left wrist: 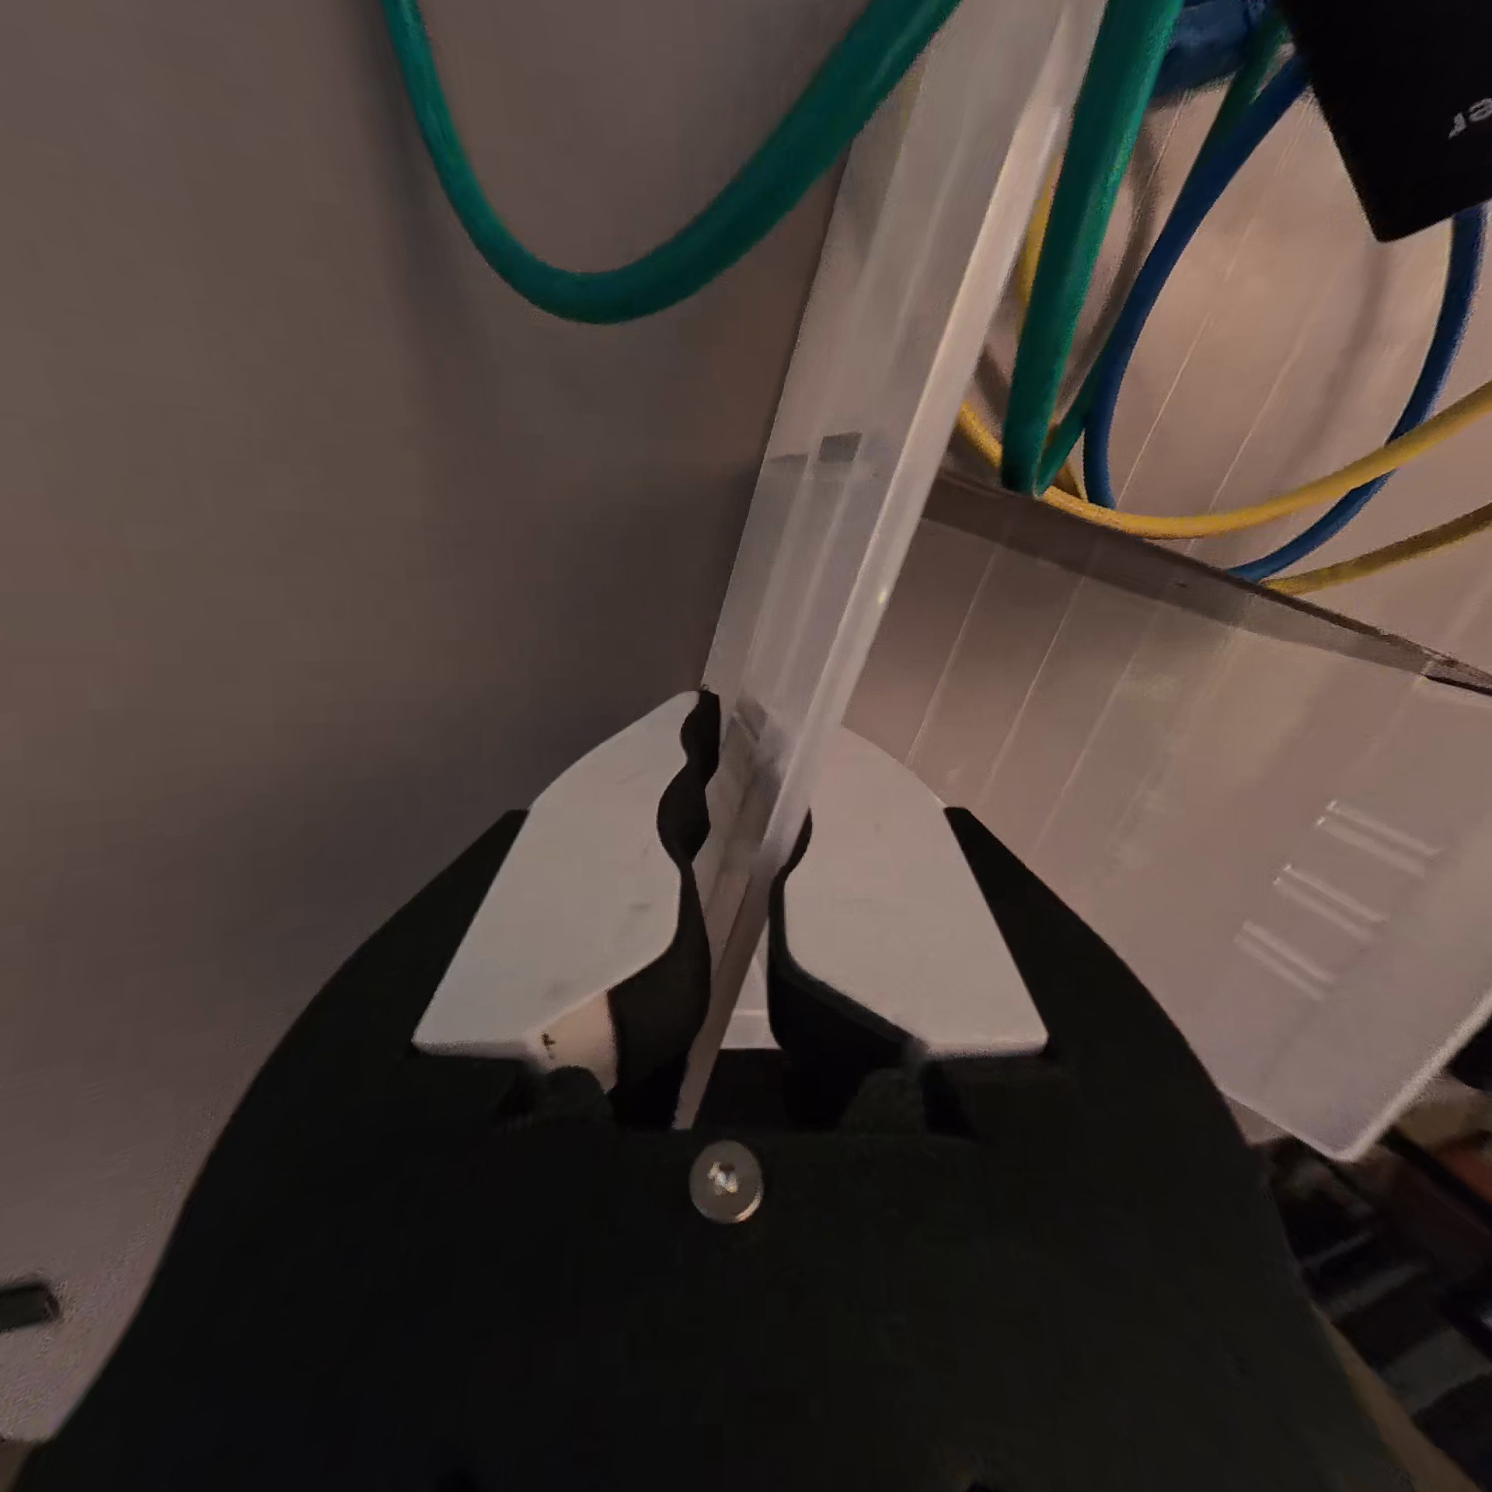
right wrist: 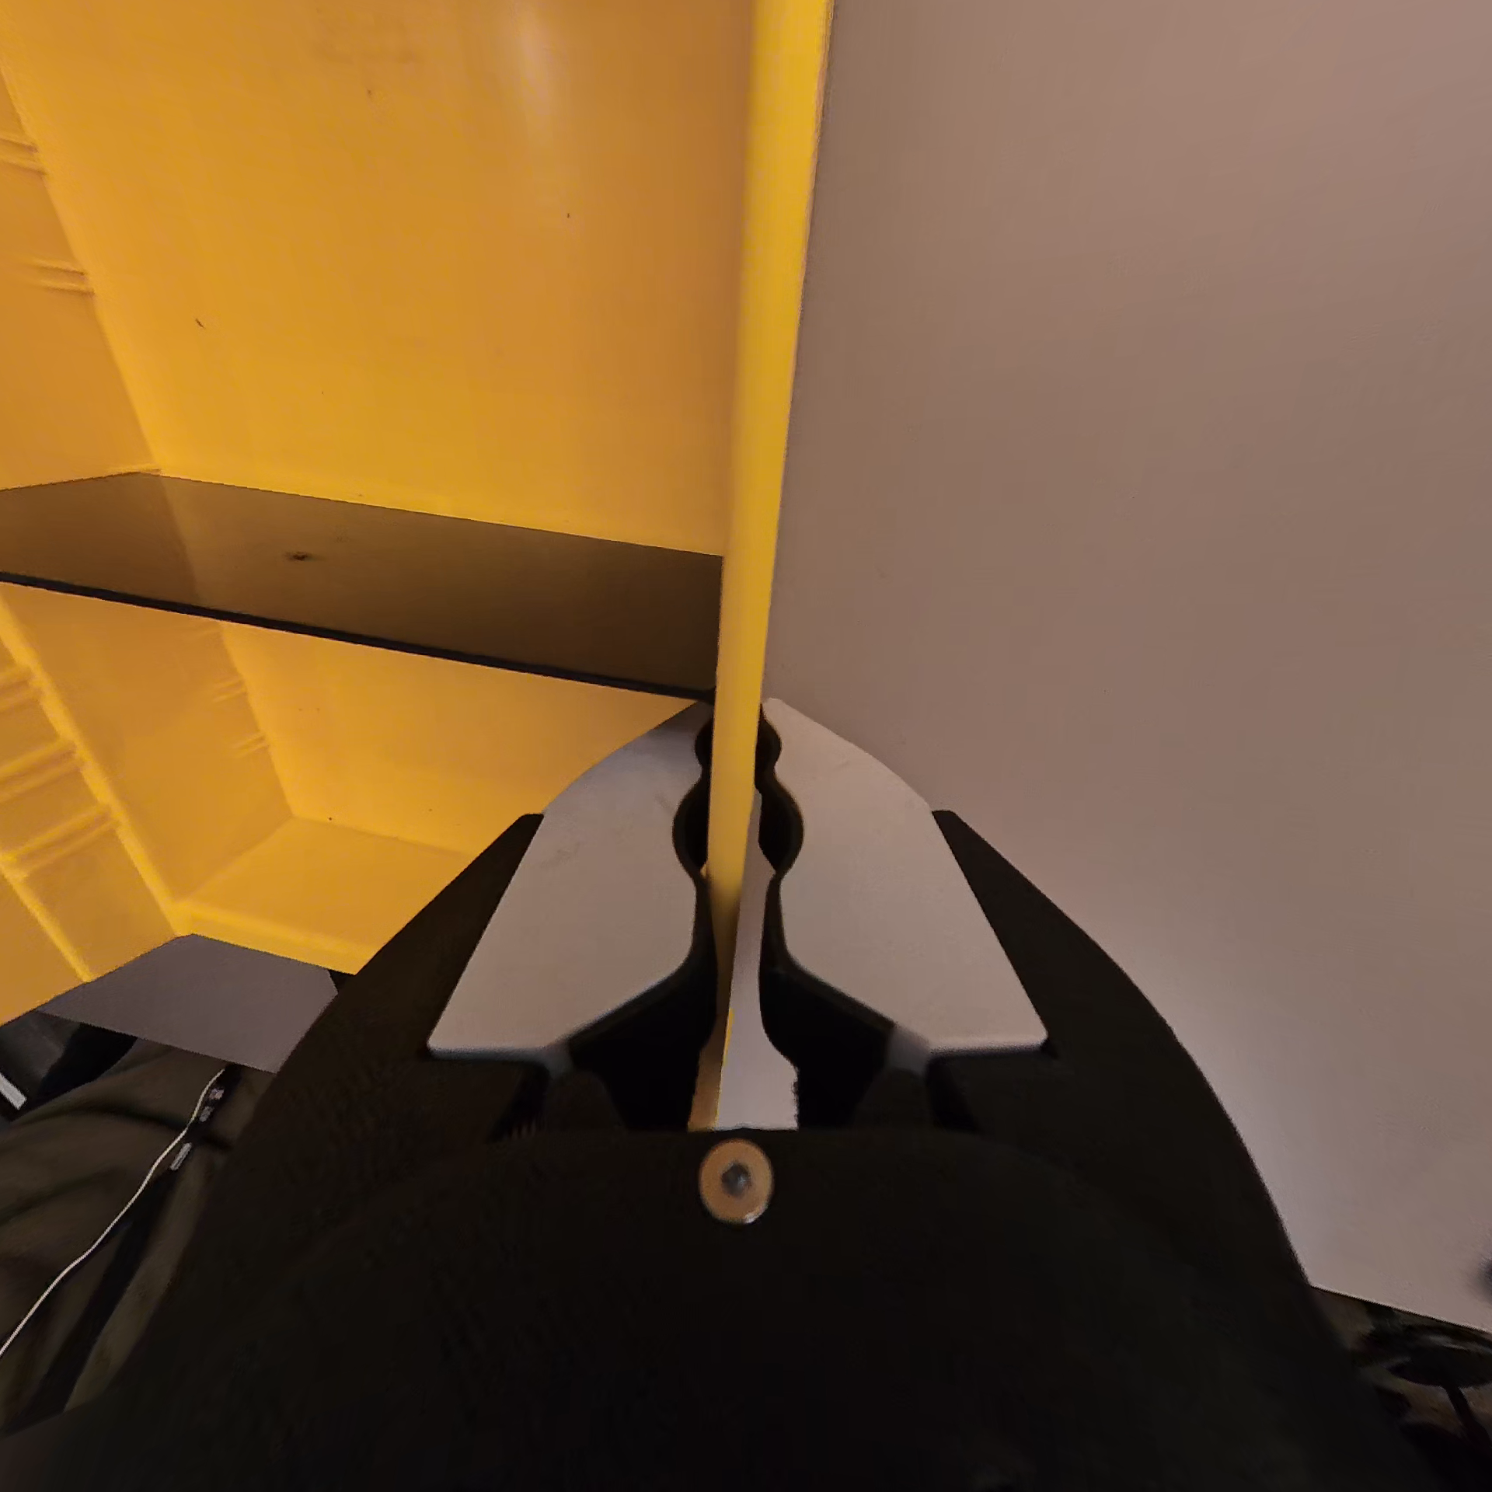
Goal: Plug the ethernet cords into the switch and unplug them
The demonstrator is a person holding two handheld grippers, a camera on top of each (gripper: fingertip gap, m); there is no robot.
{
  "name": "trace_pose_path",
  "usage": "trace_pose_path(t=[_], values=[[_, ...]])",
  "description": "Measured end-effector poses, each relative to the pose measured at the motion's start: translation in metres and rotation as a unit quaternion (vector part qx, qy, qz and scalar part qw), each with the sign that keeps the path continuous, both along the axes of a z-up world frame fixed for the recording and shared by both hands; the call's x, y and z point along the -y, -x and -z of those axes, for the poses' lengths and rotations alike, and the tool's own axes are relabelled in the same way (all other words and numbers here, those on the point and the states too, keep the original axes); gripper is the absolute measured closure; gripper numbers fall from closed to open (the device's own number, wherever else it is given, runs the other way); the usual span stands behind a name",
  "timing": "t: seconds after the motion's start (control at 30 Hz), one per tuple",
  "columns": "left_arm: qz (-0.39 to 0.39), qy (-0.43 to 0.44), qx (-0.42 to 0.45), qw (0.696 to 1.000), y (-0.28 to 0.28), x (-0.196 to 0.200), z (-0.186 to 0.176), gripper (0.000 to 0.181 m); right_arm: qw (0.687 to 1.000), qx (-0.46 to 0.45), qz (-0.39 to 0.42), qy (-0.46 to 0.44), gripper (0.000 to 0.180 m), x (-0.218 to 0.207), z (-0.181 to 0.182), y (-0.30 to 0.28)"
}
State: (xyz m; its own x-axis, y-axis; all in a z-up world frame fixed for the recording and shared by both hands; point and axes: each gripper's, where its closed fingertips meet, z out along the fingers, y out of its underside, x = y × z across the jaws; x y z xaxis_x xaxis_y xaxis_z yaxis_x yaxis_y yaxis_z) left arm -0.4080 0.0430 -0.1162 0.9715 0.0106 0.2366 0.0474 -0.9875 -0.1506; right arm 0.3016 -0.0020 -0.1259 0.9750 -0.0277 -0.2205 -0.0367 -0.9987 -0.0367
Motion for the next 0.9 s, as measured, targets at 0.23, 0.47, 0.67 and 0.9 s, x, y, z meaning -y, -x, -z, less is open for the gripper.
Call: trace_pose_path(t=[0.23,0.47,0.67,0.9], values=[[0.008,-0.008,-0.015,1.0,-0.006,-0.018,-0.008,0.159,1.0,0.003,-0.001,0.007,0.174,-0.004,0.0,0.002],[0.015,0.021,-0.029,0.999,0.002,-0.02,0.0,0.175,1.0,-0.005,0.006,0.007,0.173,-0.004,0.0,0.008],[-0.034,-0.01,-0.011,0.999,0.018,-0.027,-0.002,0.174,1.0,-0.004,0.02,-0.006,0.175,-0.016,0.0,0.005],[-0.067,-0.012,-0.003,0.998,0.033,-0.018,-0.002,0.174,1.0,-0.003,0.021,-0.002,0.174,-0.011,0.0,-0.011]])
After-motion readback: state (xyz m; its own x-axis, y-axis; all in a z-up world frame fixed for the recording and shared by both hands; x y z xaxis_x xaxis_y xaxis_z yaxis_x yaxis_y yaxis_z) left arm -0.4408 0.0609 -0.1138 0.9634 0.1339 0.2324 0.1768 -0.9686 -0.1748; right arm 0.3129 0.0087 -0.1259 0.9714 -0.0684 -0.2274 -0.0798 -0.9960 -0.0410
